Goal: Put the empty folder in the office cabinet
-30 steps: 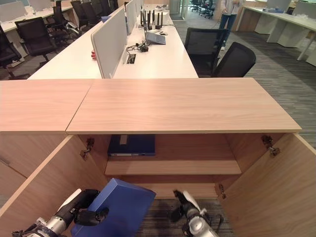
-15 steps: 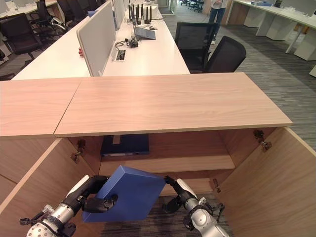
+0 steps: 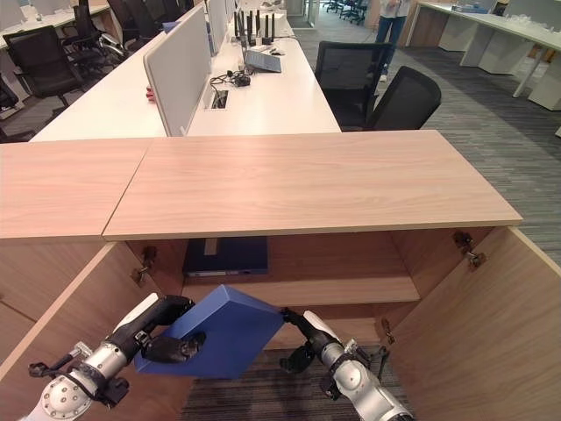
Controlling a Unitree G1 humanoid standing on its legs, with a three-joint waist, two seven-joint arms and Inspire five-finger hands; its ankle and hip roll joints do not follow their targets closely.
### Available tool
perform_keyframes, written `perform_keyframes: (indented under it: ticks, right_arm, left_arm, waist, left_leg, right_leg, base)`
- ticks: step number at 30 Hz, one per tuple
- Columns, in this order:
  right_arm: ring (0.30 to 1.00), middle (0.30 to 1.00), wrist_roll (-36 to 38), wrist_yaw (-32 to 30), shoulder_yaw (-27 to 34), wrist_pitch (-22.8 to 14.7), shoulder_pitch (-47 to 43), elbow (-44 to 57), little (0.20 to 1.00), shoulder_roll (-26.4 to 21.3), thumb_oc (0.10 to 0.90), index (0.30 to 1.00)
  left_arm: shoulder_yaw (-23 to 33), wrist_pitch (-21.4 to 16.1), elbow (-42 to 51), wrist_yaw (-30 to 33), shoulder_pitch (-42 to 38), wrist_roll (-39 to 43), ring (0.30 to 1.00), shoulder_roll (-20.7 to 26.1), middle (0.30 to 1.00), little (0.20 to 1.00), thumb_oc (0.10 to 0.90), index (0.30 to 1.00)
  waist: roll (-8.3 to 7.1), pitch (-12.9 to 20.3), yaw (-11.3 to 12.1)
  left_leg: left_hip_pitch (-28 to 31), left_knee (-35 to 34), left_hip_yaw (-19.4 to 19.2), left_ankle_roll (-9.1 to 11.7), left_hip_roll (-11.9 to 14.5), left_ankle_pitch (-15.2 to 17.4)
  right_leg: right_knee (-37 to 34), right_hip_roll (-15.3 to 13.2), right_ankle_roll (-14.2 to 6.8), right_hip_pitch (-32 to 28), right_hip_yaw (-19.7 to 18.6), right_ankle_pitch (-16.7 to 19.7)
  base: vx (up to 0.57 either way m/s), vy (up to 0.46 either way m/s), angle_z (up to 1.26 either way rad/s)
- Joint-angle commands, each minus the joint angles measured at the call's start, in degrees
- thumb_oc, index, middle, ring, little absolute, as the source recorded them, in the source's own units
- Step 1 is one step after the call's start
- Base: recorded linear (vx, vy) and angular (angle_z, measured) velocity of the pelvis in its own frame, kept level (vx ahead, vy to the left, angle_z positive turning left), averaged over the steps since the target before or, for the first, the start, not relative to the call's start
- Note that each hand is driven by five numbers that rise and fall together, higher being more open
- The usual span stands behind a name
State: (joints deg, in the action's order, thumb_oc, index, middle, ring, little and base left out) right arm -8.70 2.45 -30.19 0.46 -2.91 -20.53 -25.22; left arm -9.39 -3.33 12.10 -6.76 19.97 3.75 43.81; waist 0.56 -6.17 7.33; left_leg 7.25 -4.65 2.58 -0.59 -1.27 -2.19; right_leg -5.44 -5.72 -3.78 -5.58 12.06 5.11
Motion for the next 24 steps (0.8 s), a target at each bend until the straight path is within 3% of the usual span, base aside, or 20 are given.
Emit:
perform_keyframes:
  ticks: [1, 9, 24]
  right_arm:
    - [0.9, 0.9, 3.0, -2.31, -2.11, -5.38, -9.44, 4.89, 0.9, 2.84, 0.8, 0.9]
    - [0.9, 0.9, 3.85, -8.15, 2.19, -5.19, -14.03, 5.82, 0.9, 3.07, 0.8, 0.9]
    - [0.9, 0.9, 3.04, -10.6, 6.5, -5.96, -14.68, 15.27, 0.9, 0.7, 0.8, 0.9]
  left_arm:
    - [-1.46, -8.61, 11.27, -0.29, -7.06, 4.76, 0.3, 0.92, 0.3, 0.3, 0.4, 0.3]
    - [-2.26, -7.79, 12.23, -0.66, -6.15, 9.49, 0.3, 1.9, 0.3, 0.3, 0.4, 0.3]
    - [-0.95, -7.14, 12.04, -0.81, -3.87, 9.27, 0.3, 0.58, 0.3, 0.3, 0.4, 0.3]
  waist:
    - [-2.34, 2.08, -0.08]
    - [-2.19, 2.24, 0.76]
    - [-2.43, 2.1, 0.73]
  left_leg:
    - [1.27, -0.35, 3.85, 0.63, -0.14, 4.86]
    - [1.42, -0.35, 3.96, 0.51, -0.19, 4.84]
    - [1.45, -0.35, 4.04, 0.49, -0.15, 4.87]
  right_leg:
    - [0.44, -2.42, -3.53, -3.39, 1.67, -2.9]
    - [0.44, -2.34, -3.39, -3.64, 1.45, -2.79]
    - [0.44, -2.31, -3.38, -3.66, 1.57, -2.75]
  base:
    - [0.0, 0.0, 0.0]
    - [0.0, 0.0, 0.0]
    - [0.0, 0.0, 0.0]
